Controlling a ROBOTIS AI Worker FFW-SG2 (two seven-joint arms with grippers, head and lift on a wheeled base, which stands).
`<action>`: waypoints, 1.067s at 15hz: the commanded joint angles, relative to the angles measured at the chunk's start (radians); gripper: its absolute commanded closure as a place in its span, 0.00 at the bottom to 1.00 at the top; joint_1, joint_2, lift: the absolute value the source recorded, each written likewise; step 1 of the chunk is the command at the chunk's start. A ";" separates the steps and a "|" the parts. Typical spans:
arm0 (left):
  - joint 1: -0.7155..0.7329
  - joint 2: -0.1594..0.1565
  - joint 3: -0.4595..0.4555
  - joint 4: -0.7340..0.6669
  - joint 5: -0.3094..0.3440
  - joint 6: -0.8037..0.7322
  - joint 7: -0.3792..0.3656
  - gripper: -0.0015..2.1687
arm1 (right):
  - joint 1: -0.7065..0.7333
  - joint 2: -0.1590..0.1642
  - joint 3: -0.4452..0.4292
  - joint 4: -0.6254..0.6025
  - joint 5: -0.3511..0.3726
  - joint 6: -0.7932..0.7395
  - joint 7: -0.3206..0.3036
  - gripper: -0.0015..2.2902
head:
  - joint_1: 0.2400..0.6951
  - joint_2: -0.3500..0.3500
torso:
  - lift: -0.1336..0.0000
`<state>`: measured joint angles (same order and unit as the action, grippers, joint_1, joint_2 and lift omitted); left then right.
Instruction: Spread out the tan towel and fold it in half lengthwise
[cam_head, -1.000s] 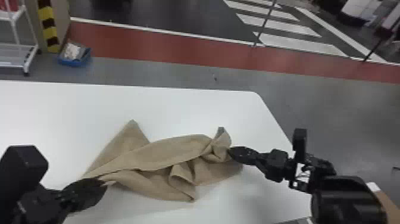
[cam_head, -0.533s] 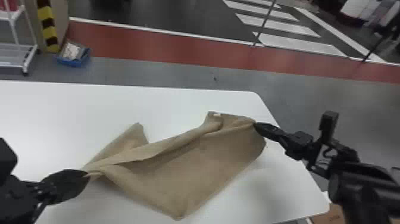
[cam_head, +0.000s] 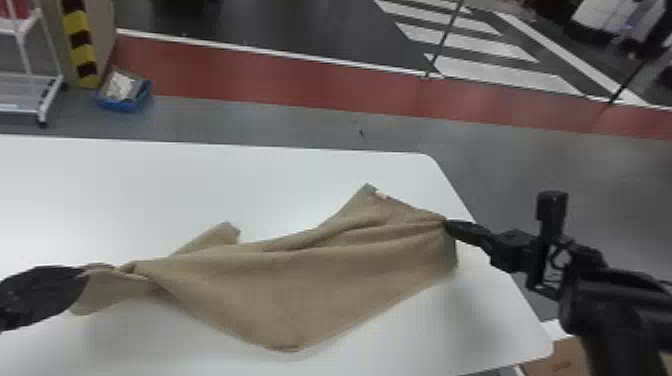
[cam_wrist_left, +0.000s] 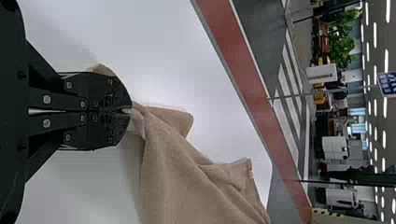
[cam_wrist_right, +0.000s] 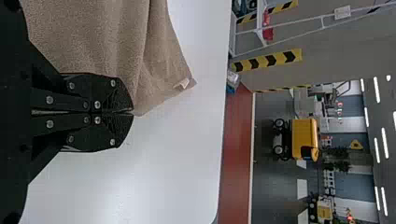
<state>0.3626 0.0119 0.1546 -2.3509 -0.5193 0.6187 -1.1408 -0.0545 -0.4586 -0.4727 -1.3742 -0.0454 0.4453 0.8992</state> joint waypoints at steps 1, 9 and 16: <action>-0.028 -0.003 0.039 0.030 0.018 -0.006 0.003 0.77 | -0.013 -0.003 0.000 0.010 0.013 0.039 -0.023 0.94 | 1.00 0.00 | 0.10; -0.082 -0.001 0.244 0.079 0.110 -0.006 -0.007 0.77 | -0.027 -0.042 -0.027 0.044 0.018 0.140 -0.098 0.94 | 1.00 0.00 | 0.10; -0.148 0.002 0.250 0.157 0.104 -0.052 -0.034 0.77 | -0.031 -0.029 -0.015 0.033 0.013 0.152 -0.103 0.94 | 1.00 0.07 | 0.10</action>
<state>0.2367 0.0132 0.4204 -2.1961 -0.4109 0.5715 -1.1712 -0.0862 -0.4909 -0.4825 -1.3359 -0.0240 0.5960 0.7959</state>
